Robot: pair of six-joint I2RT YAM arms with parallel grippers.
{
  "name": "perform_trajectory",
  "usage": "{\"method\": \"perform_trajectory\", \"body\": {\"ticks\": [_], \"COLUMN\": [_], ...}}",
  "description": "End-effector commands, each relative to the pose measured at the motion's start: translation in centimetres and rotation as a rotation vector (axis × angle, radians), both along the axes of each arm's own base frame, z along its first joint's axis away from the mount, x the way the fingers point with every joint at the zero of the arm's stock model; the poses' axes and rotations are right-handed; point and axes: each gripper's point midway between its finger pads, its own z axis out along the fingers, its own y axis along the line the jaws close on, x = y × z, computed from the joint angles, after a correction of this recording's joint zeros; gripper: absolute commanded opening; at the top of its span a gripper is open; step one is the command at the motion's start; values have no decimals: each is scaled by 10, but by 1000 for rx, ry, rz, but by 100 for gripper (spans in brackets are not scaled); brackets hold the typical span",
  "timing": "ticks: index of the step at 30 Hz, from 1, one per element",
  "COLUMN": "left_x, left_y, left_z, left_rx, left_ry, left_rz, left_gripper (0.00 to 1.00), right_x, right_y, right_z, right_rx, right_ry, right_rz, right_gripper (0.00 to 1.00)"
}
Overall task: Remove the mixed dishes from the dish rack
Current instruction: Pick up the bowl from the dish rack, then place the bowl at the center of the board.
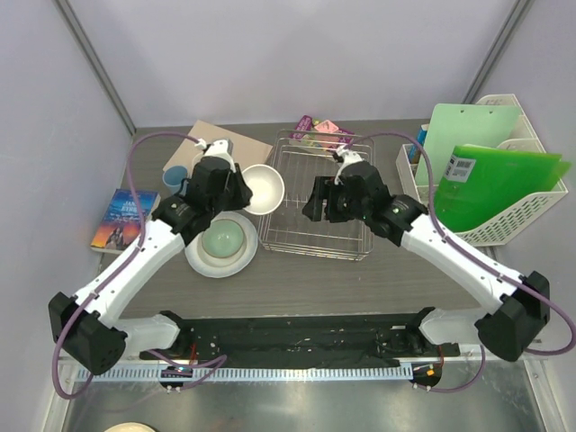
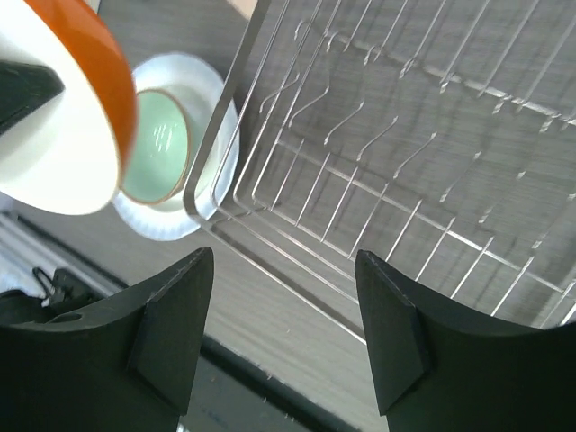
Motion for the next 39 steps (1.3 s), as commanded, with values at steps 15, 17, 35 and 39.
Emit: {"method": "perform_trajectory", "body": {"ticks": [15, 17, 35, 39], "left_x": [-36, -39, -45, -46], "left_y": [103, 101, 96, 97], "left_z": [-48, -64, -137, -140], "left_rx": [-183, -200, -208, -204], "left_ry": [279, 318, 482, 485], "left_rz": [307, 315, 343, 350], "left_gripper": [0, 0, 0, 0], "right_x": [-5, -6, -10, -9], "right_y": [-36, -36, -43, -44], "right_z": [-3, -6, -18, -20], "right_rx": [92, 95, 53, 46], "right_ry": [-175, -174, -187, -186], "right_rz": [-147, -145, -139, -139], "right_gripper": [67, 67, 67, 67]}}
